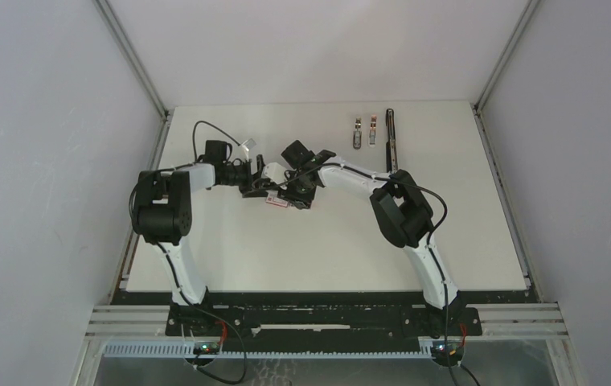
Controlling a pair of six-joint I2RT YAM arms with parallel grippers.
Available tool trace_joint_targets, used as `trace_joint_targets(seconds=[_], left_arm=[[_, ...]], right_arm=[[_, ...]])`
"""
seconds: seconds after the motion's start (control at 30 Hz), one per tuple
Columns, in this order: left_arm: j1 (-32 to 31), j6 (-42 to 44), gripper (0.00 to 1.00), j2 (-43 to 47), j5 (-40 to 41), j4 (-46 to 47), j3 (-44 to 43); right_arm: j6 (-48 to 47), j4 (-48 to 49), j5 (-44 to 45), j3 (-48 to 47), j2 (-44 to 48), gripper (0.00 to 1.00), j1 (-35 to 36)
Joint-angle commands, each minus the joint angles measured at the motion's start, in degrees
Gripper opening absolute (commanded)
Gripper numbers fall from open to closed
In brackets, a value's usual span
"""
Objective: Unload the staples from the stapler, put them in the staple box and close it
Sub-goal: Close the staple box at the center of the board.
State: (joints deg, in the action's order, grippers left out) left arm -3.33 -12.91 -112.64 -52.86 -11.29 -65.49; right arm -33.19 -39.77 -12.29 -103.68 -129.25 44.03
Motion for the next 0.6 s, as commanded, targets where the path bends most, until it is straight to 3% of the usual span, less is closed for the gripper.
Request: trace_joint_targets(seconds=[0.0, 0.57], left_arm=[[-1.2, 1.2, 1.0, -1.6, 1.5, -3.4, -1.5], [-1.7, 1.6, 1.0, -1.8, 1.8, -4.2, -1.8]], right_arm=[[1.5, 2.0, 0.5, -2.7, -1.4, 0.42, 1.6], [0.9, 0.5, 0.0, -2.8, -2.3, 0.43, 2.8]])
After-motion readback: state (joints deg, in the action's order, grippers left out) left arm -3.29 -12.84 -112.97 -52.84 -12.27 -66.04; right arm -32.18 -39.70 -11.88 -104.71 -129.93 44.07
